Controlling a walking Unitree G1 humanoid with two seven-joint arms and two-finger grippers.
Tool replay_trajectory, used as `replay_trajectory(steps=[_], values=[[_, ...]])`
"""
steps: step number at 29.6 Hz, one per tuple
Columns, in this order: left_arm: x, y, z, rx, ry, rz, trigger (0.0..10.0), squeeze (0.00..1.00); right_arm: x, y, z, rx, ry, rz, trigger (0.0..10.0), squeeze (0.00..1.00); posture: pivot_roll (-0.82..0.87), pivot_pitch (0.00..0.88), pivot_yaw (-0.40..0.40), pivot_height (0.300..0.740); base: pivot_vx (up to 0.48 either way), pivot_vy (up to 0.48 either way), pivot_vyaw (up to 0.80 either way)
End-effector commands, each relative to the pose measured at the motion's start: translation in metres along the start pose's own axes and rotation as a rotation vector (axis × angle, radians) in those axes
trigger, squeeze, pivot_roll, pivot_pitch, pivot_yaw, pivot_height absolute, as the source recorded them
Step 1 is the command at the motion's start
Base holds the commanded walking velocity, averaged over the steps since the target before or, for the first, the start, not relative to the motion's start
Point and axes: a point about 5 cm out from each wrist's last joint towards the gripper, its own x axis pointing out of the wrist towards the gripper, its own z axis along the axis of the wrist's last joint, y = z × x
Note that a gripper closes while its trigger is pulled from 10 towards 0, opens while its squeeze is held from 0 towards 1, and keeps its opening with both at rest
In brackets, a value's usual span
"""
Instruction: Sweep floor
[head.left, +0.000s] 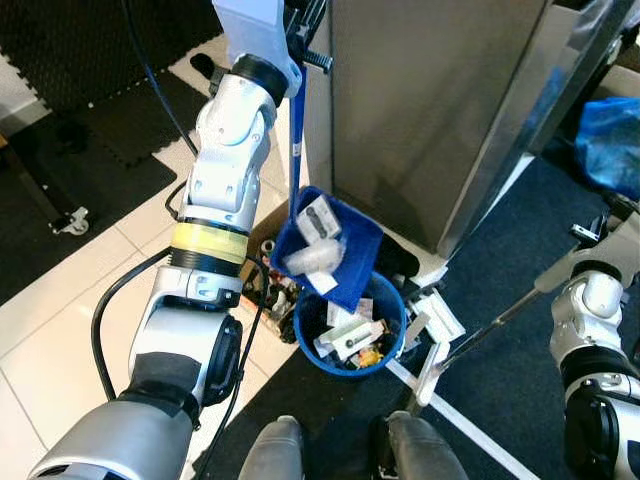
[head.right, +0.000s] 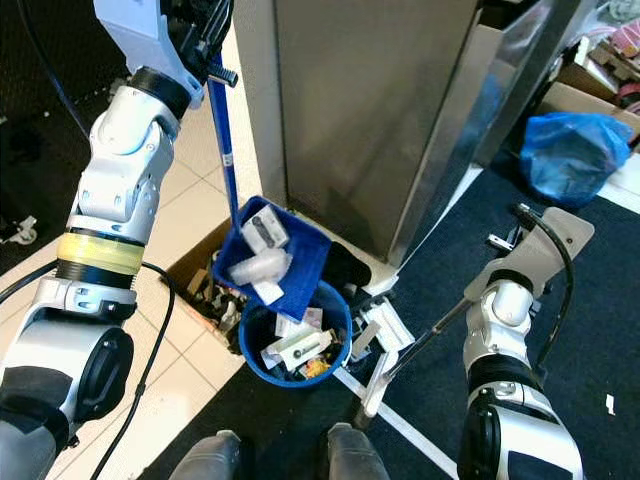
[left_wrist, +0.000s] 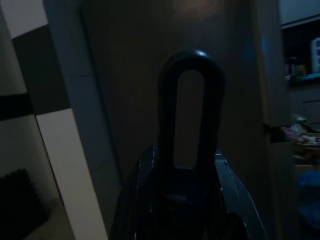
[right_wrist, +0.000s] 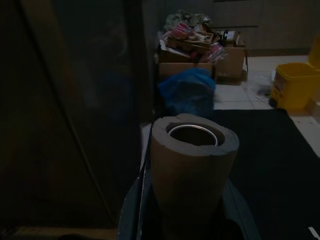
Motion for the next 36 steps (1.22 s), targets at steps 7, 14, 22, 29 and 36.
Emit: replay_trajectory(steps=[7,14,22,29,36], values=[[-0.001,-0.010,0.014,0.097,-0.083,-0.091,10.0,0.00,-0.001,0.003,-0.001,-0.002,-0.002,0.010,10.0,0.00,0.03,0.102,0.003,0.740,0.000,0.000,0.00],[-0.002,-0.016,0.011,0.137,-0.083,-0.128,10.0,0.00,-0.001,0.002,-0.002,-0.001,-0.002,0.009,10.0,0.00,0.02,0.102,0.004,0.740,0.000,0.000,0.00],[-0.003,-0.033,0.012,0.140,-0.110,-0.212,10.0,0.00,-0.002,0.002,-0.003,-0.001,0.001,0.007,10.0,0.00,0.02,0.108,0.005,0.740,0.000,0.000,0.00],[-0.005,-0.059,0.019,0.160,-0.162,-0.335,10.0,0.00,-0.003,0.003,-0.004,0.002,0.002,0.009,10.0,0.00,0.02,0.110,0.007,0.740,0.000,0.000,0.00],[-0.012,-0.081,0.025,0.200,-0.209,-0.421,10.0,0.00,-0.004,0.002,-0.006,0.004,0.004,0.005,10.0,0.00,0.02,0.113,0.014,0.740,0.000,0.000,0.00]])
